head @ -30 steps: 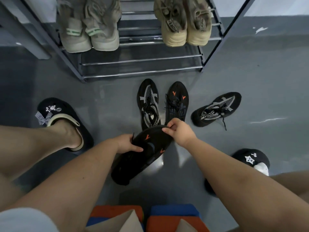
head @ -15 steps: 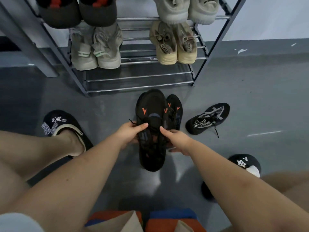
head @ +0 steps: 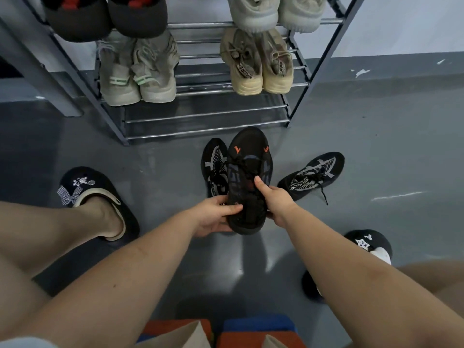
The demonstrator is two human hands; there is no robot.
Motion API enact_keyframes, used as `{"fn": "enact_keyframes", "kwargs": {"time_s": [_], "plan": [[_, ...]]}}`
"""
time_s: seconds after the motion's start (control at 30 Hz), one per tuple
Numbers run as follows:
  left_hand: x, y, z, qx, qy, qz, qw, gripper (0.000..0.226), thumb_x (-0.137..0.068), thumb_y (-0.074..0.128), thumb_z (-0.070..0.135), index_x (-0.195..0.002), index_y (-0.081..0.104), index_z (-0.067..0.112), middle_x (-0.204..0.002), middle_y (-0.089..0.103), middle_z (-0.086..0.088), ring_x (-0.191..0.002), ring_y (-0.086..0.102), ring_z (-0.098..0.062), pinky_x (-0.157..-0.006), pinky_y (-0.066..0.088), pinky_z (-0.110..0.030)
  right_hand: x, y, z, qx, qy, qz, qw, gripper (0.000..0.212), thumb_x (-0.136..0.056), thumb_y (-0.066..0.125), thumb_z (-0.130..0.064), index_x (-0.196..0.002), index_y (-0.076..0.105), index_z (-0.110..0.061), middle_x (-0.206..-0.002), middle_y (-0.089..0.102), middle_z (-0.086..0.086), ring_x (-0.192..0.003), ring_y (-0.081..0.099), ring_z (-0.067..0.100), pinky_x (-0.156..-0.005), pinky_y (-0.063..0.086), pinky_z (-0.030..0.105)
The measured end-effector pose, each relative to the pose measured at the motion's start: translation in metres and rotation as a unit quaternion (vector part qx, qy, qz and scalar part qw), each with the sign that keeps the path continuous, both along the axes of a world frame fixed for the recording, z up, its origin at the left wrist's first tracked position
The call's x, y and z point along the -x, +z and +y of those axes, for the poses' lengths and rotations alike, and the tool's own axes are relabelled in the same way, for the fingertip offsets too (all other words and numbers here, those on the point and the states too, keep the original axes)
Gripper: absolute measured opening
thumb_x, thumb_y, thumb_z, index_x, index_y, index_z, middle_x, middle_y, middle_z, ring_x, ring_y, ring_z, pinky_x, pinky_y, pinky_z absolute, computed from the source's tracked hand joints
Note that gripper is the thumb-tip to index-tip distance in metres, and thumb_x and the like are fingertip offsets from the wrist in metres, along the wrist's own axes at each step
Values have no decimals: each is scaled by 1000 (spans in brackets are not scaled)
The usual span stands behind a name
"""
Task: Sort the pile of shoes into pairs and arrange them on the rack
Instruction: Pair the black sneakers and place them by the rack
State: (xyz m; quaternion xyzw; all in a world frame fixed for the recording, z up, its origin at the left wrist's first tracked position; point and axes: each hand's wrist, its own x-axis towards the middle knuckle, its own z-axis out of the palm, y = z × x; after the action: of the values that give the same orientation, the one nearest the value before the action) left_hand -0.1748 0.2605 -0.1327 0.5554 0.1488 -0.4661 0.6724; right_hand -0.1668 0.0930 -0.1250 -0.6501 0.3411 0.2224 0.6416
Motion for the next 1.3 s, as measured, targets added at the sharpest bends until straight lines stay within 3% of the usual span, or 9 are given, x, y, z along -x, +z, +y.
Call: {"fn": "enact_keyframes", "kwargs": {"time_s": [0.17,0.3,0.47,0.63,0.77,0.9,1.03,1.17,1.3], "plan": [[-14,-6,-4,17,57,1,998,25,-92,55,12,-115,55,21,-105,68,-3,-93,66,-19,-76,58,-32,-8,-4,-5,-29,-14,-1,999,41,-91,51,-51,-105,62,-14,-98,68,3,-86,63,16,-68,50,26],[-22,-20,-1,-13,117,21,993,32,-92,53,8,-123,51,17,-103,66,-5,-90,65,-21,-71,58,-35,-3,-28,-18,120,55,36,991,45,-94,49,-46,-113,58,-7,-93,59,6,-87,52,21,-82,44,34],[-30,-42,3,-46,149,50,987,29,-93,53,8,-120,52,18,-108,63,-4,-93,61,-18,-74,53,-35,-4,-48,-25,165,102,101,976,68,-94,51,-45,-144,30,-4,-136,49,14,-114,51,27,-84,40,31],[-33,-62,-2,-94,133,60,985,42,-91,58,10,-130,47,19,-119,59,-3,-107,57,-23,-81,50,-37,-7,-62,-27,130,100,150,975,67,-95,50,-43,-145,26,-5,-140,45,12,-125,46,30,-100,45,41],[-37,-74,1,-120,123,63,983,51,-88,61,11,-135,43,17,-128,57,-5,-109,57,-23,-87,50,-38,-9,-77,-28,51,54,197,978,62,-92,54,-47,-137,37,-8,-132,47,10,-115,51,31,-89,51,46],[-41,-75,1,-113,131,81,982,47,-90,58,8,-134,44,15,-121,58,-6,-107,57,-23,-81,52,-36,-13,-86,-26,13,-1,202,979,49,-87,64,-43,-116,55,-5,-105,58,10,-68,53,20,-68,53,37],[-42,-76,1,-112,127,90,981,46,-91,57,8,-134,44,16,-110,62,-2,-107,57,-24,-86,48,-40,-13,-90,-24,-76,-37,216,973,33,-83,71,-33,-102,58,-10,-97,66,9,-76,62,21,-74,51,36],[-41,-74,1,-106,126,95,982,39,-92,55,11,-129,48,19,-103,63,3,-102,58,-22,-87,47,-39,-10,-91,-25,-81,-61,214,972,42,-77,77,-29,-108,54,-13,-88,63,2,-78,61,15,-80,53,34],[-43,-65,2,-91,126,93,983,32,-93,53,12,-124,50,21,-101,65,0,-93,62,-19,-80,51,-36,-13,-80,-21,-57,-53,170,982,41,-84,72,-28,-116,49,-16,-79,56,-3,-57,49,6,-44,42,15]]}}
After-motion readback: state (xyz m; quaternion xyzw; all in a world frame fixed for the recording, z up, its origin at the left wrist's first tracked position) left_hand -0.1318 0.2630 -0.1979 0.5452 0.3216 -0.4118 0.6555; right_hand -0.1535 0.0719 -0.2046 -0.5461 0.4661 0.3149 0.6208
